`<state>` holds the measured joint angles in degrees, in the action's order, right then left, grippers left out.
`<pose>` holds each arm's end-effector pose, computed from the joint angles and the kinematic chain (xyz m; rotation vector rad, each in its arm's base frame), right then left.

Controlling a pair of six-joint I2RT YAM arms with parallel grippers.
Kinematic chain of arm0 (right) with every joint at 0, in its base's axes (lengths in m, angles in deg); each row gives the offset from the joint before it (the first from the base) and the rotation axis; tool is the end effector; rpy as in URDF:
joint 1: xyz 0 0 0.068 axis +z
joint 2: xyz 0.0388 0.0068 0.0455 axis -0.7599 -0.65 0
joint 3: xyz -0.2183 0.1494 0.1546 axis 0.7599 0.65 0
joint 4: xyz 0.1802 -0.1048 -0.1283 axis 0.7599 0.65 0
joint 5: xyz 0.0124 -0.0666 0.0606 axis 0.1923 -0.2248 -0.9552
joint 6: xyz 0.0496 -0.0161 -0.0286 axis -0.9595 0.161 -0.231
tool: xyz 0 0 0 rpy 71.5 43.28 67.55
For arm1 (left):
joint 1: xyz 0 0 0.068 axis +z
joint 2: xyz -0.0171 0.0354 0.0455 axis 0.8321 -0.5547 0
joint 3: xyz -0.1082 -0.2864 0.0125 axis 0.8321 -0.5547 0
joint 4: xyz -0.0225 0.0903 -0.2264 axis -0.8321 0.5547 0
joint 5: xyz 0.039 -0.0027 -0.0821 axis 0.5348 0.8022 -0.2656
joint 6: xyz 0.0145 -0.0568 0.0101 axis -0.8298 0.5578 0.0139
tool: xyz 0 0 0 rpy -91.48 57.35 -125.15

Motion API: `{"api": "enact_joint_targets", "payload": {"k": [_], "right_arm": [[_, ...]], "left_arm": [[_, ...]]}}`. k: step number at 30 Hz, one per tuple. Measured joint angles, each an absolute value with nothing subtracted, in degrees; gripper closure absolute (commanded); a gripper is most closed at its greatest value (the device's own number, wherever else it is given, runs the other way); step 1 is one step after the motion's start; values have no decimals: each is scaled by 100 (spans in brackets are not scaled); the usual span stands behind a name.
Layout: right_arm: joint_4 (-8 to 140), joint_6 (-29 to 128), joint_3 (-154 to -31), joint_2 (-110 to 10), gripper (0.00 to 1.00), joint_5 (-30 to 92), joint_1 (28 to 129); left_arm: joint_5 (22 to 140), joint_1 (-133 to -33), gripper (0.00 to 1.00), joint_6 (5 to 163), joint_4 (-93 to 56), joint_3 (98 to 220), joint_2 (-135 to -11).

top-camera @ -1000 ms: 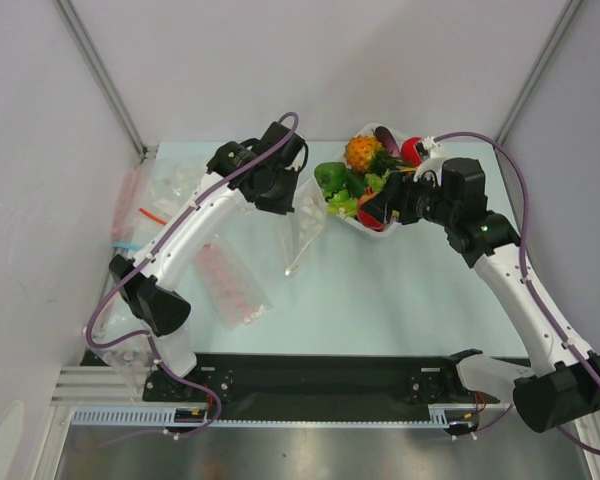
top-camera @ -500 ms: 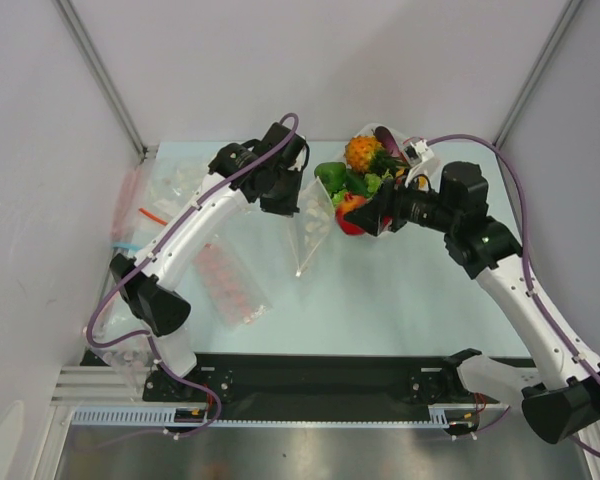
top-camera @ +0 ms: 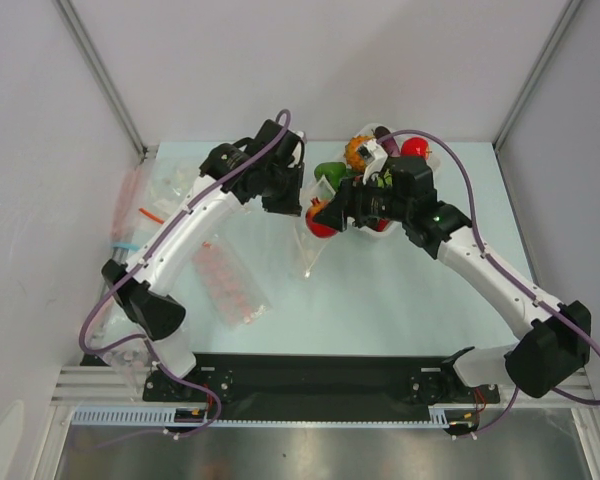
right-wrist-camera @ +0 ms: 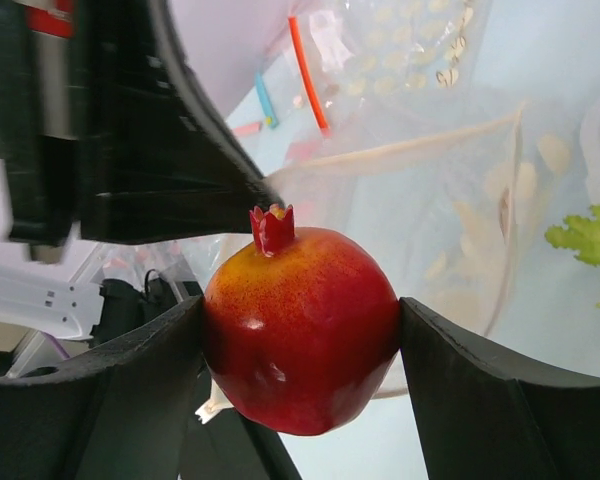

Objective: Place the food in the zip-top bag and seal the zipper
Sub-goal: Place the fake fruit in the zipper food storage bag.

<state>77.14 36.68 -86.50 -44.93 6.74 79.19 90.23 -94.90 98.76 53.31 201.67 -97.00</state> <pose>0.2369 0.1620 0.4030 -0.5767 1.9113 1.0955 0.2669 -0.2121 0.4309 0.2740 2.5543 -0.4252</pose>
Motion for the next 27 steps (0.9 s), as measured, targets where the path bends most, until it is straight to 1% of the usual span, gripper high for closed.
{"api": "enact_joint_targets", "payload": {"k": [12,15,18,19,21,22,24,27], "right_arm": [[7891,3668,-8648,-4552,44,1271,8055],[8025,3668,-8648,-4552,40,1413,8118],[8132,3668,-8632,-4552,29,1531,8138],[8145,3670,-8624,-4552,17,1551,8142],[8195,3668,-8608,-4552,8,1610,8144],[8208,3668,-8606,-4552,2,1647,8147],[8237,3677,-8606,-4548,0,1697,8147],[8278,3681,-8606,-4524,0,1756,8147]], "left_arm": [[8221,-9490,100,10160,5119,20189,-9307],[7970,-9490,100,10263,4920,20171,-9152],[7790,-9490,100,10337,4734,20143,-9007],[7740,-9490,100,10365,4688,20132,-8968],[7666,-9490,100,10405,4601,20110,-8909],[7648,-9490,100,10426,4559,20086,-8889],[7637,-9490,100,10433,4478,19972,-8841],[7622,-9466,100,10483,4303,19537,-8706]]}}
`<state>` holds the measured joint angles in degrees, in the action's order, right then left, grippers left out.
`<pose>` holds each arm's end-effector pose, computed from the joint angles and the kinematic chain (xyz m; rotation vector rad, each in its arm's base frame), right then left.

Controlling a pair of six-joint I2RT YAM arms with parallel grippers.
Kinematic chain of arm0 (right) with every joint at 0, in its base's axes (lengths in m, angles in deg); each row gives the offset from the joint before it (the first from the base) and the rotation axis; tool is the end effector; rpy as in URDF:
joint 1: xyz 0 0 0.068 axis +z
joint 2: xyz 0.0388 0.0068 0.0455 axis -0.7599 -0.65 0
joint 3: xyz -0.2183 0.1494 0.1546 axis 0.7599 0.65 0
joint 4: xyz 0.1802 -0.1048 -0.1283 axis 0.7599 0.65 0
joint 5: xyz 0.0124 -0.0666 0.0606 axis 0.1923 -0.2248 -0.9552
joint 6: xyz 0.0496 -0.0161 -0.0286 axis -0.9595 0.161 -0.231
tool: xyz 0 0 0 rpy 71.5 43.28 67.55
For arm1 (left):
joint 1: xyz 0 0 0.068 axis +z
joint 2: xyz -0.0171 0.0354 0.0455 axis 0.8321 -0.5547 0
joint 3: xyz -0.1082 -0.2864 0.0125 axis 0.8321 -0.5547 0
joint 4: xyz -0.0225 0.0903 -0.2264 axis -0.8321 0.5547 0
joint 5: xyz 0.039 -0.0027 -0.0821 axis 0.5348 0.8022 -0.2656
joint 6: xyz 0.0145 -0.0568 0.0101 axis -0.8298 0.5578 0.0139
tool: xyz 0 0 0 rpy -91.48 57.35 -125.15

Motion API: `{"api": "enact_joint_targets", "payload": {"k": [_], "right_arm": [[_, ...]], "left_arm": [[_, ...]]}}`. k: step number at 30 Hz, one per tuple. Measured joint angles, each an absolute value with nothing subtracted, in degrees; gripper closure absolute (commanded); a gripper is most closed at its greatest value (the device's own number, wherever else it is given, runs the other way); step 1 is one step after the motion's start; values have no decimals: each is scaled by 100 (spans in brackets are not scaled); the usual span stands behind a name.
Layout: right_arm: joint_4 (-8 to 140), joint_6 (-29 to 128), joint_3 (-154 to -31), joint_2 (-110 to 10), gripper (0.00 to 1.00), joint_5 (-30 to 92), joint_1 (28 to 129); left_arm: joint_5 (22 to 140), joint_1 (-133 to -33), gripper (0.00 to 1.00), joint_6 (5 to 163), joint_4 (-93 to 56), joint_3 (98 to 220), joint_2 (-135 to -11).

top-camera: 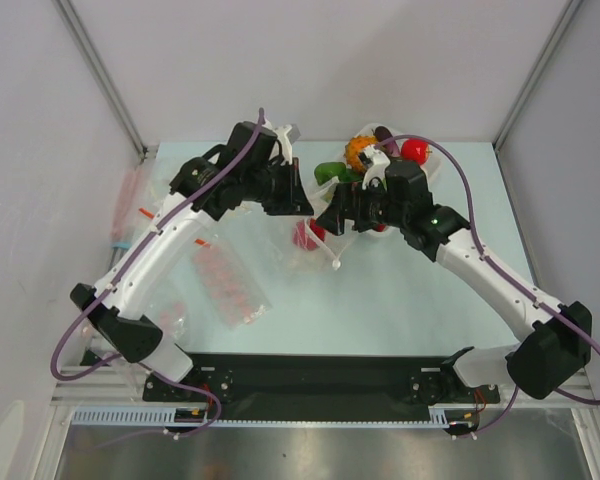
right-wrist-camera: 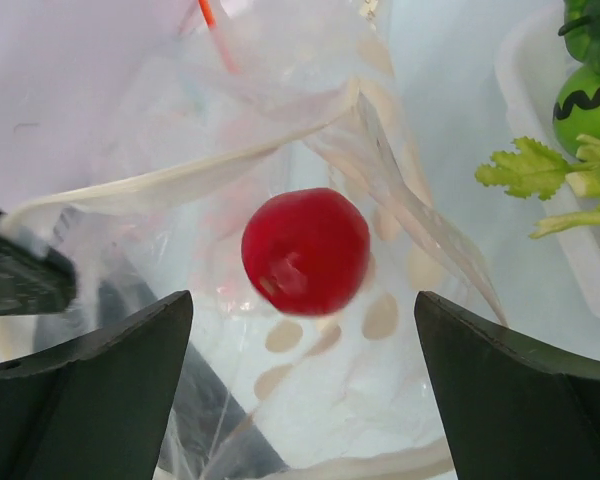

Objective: Place the food in the zip-top bag and seal the zipper
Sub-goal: Place the fake fruit in the zipper food storage bag.

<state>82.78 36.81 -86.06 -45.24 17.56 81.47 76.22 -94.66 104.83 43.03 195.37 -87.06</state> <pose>0.2349 0.1654 0.3873 -0.4768 2.0440 0.9275 0.2303 -0.1948 0.4676 0.2592 2.4011 -0.8701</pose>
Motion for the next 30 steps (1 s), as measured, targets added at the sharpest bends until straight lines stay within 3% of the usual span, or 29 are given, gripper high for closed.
{"api": "enact_joint_targets", "payload": {"k": [9,13,19,24,30], "right_arm": [[8505,3692,-8713,-4421,1,1949,8144],[8676,3675,-8855,-4391,11,2086,8035],[8897,3659,-9151,-4391,14,2235,7395],[9023,3618,-9236,-4441,9,2346,6781],[9148,3517,-9583,-4952,17,2843,6472]], "left_arm": [[7537,-9241,100,10597,4091,18803,-8500],[7541,-9190,100,10588,4043,18779,-8391],[7603,-8924,100,10571,4113,18613,-8207],[7799,-8515,100,10420,4349,18665,-8183],[8206,-8349,100,10088,4804,19288,-8242]]}}
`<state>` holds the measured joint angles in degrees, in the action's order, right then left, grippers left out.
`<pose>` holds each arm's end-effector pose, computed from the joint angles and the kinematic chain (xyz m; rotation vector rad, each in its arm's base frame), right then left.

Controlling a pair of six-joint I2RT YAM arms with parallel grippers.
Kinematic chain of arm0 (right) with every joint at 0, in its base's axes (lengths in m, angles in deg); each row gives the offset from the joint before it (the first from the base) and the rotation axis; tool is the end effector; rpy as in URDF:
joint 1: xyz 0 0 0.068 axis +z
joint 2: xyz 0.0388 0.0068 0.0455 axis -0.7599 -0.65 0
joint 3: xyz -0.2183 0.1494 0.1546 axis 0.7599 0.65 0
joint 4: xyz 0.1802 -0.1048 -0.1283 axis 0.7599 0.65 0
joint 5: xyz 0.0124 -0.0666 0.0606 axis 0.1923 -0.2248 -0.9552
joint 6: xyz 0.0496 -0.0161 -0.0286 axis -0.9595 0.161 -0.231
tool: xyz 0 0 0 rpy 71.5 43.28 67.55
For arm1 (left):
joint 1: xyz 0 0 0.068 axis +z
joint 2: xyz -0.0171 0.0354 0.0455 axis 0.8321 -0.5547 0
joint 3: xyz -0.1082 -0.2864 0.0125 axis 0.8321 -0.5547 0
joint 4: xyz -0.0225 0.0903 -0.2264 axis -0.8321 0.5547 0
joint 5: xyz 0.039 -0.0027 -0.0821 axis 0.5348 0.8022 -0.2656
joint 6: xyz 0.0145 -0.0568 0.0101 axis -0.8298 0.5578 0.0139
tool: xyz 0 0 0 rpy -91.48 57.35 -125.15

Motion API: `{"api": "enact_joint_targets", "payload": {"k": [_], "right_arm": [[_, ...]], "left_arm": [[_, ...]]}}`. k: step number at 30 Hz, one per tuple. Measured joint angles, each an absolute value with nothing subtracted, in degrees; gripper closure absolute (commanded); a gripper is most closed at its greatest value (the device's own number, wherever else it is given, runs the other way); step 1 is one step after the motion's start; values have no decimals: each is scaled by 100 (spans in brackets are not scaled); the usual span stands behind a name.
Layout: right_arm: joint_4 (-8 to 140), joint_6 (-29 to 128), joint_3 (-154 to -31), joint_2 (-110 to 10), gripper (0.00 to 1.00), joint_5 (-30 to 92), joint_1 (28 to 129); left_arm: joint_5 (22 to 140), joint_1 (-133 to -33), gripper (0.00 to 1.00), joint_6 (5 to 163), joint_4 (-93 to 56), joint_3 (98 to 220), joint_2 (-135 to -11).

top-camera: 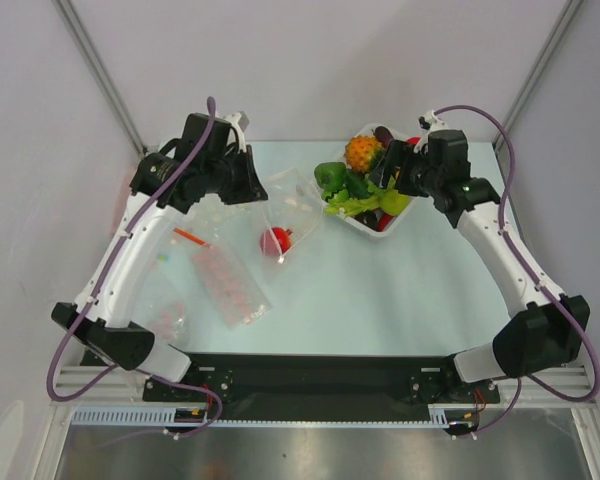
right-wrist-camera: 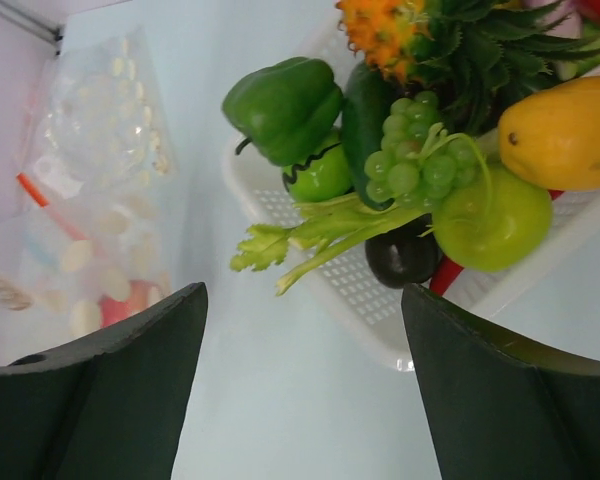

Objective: Place the food in the zip-top bag and seal the zipper
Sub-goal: Place the fake fruit in the zipper food storage bag, then pick up the fake fruit from the bin.

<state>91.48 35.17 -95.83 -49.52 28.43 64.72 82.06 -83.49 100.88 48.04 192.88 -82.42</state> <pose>0.2910 0.0875 0.4071 -0.0080 2.1003 0.5703 0.2368 -0.1277 0.4688 0.0452 2.3986 -0.6160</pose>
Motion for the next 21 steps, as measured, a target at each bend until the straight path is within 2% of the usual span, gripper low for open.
{"api": "enact_joint_targets", "payload": {"k": [5,9,17,21], "right_arm": [[9096,3305,-9771,-5488,26,3223,6350],[9010,3124,-9944,-5978,29,3503,6308],[8827,2894,-10219,-6714,32,4021,6304],[8698,2829,-10440,-6987,38,4237,6308]], "left_arm": [[8623,-8349,100,9804,5191,20068,-8533],[8886,-8349,100,9616,5366,20396,-8780],[8798,-8349,100,9495,5040,19592,-8837],[8695,-8349,100,9471,4843,19299,-8839]]}}
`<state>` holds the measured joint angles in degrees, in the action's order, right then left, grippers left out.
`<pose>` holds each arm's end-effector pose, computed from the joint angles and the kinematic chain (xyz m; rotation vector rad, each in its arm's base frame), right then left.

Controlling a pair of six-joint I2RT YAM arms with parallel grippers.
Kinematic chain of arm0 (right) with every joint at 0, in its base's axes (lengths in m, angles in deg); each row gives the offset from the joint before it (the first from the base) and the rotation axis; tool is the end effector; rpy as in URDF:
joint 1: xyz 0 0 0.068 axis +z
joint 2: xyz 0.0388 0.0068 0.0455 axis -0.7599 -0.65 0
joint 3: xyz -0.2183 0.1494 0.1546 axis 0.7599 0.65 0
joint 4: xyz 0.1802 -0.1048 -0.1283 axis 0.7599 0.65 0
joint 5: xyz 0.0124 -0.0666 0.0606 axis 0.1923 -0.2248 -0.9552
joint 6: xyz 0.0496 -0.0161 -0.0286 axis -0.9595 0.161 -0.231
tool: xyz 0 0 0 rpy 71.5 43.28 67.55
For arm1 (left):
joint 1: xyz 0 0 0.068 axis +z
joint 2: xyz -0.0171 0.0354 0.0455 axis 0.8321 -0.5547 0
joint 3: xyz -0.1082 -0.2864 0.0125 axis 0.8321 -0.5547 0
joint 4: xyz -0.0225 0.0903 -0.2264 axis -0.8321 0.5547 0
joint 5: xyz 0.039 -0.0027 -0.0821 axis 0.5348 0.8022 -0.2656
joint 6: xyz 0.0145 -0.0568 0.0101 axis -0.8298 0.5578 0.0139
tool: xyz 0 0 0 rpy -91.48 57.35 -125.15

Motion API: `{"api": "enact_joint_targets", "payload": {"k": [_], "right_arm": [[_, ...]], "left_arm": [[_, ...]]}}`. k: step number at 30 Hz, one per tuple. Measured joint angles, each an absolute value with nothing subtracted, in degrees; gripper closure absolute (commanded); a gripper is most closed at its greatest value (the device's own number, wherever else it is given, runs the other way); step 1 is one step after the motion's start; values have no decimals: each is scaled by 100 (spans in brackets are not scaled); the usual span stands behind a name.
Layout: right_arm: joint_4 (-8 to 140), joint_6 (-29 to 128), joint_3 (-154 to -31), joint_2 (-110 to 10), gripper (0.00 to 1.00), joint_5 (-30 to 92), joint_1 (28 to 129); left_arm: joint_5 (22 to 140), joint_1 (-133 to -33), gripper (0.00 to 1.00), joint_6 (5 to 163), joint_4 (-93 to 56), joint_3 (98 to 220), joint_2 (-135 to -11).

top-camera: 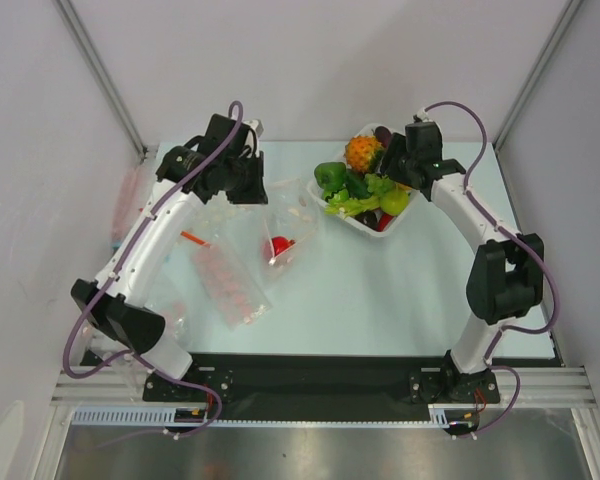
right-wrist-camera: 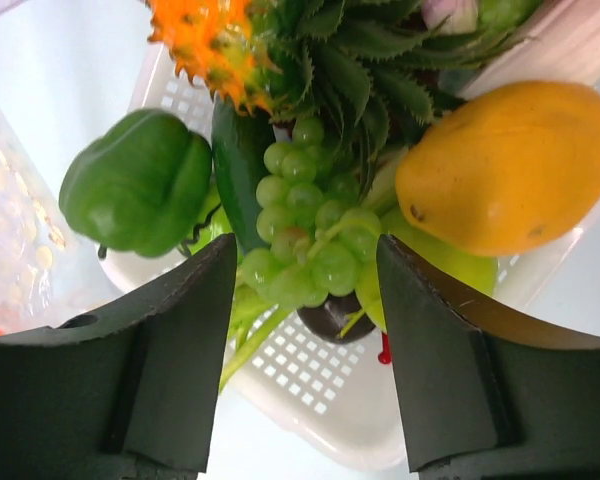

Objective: Place the food in the zip-top bag and seal the zipper
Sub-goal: Pick up the fake fruit from the bin.

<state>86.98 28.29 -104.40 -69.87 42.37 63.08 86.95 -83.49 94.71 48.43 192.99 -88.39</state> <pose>0.3973 0.0935 0.3446 0.3100 2.1827 0.3371 0.2698 -0.1405 0.4407 0.1308 2.4731 -0.4261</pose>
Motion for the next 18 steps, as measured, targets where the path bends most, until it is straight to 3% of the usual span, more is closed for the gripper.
{"api": "enact_joint_targets", "payload": {"k": [6,8,9,10,13,18], "right_arm": [[8564,2750,-10549,-7228,50,4456,6339],[8527,2757,-10580,-7298,60,4519,6363],[8499,2752,-10589,-7328,75,4547,6376],[8481,2781,-10593,-7348,83,4578,6392],[8449,2783,-10595,-7357,100,4630,6431],[8446,2766,-10621,-7337,100,4635,6466]], "left_arm": [[8531,-8349,100,9469,4574,19222,-8839],[8457,-8349,100,9467,4507,19222,-8839],[8422,-8349,100,9465,4474,19222,-8839],[8392,-8349,100,9465,4448,19222,-8839],[8333,-8349,100,9441,4435,19225,-8841],[8291,-8349,100,9356,4450,19303,-8948]]}}
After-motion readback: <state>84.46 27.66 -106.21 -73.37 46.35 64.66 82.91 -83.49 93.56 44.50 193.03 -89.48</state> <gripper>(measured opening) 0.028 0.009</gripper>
